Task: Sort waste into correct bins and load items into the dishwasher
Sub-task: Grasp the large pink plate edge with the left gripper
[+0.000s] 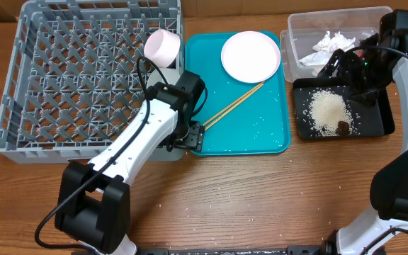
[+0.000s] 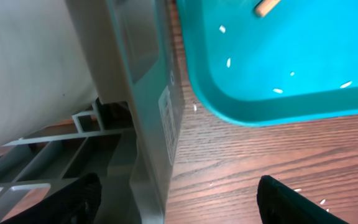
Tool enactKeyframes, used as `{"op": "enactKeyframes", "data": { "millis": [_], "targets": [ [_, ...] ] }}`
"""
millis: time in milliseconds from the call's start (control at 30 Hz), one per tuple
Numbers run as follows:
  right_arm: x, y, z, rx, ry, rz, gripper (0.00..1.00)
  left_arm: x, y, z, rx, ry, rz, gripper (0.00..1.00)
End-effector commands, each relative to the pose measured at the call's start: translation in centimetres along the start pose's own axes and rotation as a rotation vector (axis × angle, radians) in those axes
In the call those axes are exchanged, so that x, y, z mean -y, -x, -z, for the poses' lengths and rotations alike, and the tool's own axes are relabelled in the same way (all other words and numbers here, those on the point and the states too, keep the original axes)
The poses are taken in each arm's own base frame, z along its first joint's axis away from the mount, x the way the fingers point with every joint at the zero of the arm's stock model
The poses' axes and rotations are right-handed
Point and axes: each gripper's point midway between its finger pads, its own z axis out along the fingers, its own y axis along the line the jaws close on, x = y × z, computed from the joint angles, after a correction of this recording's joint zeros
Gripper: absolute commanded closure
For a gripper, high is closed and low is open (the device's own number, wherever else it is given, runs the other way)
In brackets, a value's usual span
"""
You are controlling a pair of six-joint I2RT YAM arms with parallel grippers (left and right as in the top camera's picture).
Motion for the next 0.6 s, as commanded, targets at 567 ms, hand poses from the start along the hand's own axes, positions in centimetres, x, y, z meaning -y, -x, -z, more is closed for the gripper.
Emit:
{"op": "enactKeyframes", "data": {
  "millis": [567],
  "targets": [
    [-0.8, 0.5, 1.8, 0.053, 0.023, 0.018, 0.0, 3.4, 6.5, 12.9, 0.32, -0.069, -0.238, 0.04]
  ]
}}
